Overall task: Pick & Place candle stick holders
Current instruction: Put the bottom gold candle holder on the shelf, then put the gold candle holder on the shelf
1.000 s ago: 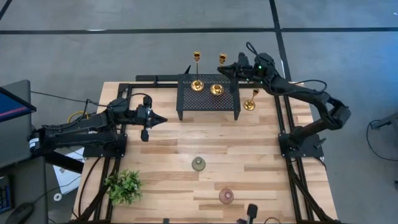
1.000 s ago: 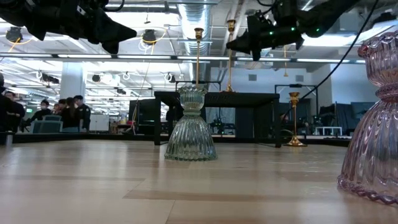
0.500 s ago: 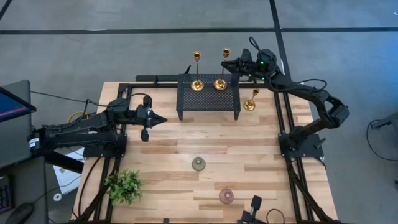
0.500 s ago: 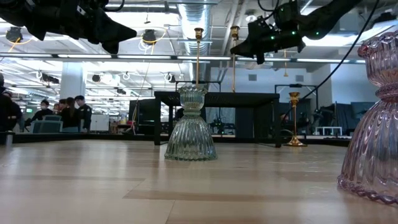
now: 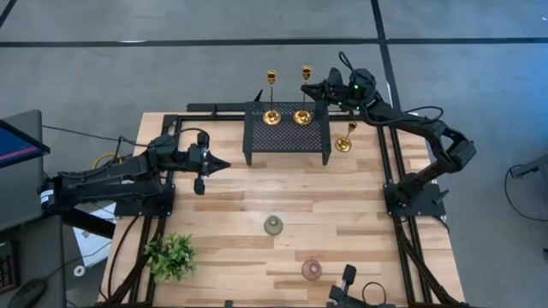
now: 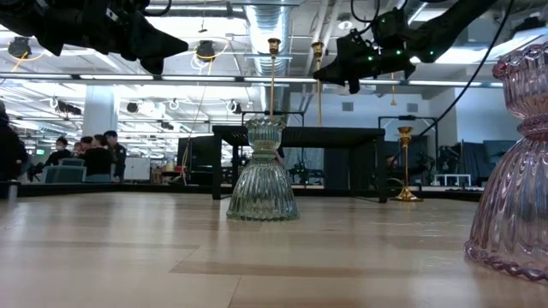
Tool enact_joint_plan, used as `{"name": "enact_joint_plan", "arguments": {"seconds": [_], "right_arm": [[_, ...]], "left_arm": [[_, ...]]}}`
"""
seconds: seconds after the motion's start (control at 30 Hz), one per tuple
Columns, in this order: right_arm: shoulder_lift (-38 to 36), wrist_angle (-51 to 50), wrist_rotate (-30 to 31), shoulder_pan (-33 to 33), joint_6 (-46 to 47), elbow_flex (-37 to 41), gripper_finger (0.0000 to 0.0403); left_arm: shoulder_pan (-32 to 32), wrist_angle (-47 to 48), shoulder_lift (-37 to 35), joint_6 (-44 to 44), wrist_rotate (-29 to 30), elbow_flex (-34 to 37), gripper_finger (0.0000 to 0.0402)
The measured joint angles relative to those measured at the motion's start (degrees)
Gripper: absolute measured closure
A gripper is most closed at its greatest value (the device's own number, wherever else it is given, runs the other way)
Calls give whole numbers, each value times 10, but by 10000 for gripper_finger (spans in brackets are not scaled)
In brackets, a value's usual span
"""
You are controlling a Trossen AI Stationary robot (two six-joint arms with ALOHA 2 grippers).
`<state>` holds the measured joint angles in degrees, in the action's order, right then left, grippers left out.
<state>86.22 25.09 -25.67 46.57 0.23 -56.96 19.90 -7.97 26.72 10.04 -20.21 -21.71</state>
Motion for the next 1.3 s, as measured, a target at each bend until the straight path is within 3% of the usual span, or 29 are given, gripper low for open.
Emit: {"name": "enact_joint_plan", "arguments": {"seconds": [0.17, 0.27, 0.73, 0.87, 1.03, 1.3], "right_arm": [[-15, -20, 2, 3, -2, 1, 399], [-15, -24, 3, 4, -2, 1, 376], [-15, -76, 2, 4, 12, 2, 162], [-26, -97, 1, 5, 13, 2, 120], [-72, -141, 0, 8, 4, 2, 99], [-189, -246, 0, 9, -7, 1, 101]], "left_arm": [[0, 0, 0, 0, 0, 0, 394], [0, 0, 0, 0, 0, 0, 394], [0, 0, 0, 0, 0, 0, 394], [0, 0, 0, 0, 0, 0, 394], [0, 0, 0, 0, 0, 0, 394], [0, 0, 0, 0, 0, 0, 394]]}}
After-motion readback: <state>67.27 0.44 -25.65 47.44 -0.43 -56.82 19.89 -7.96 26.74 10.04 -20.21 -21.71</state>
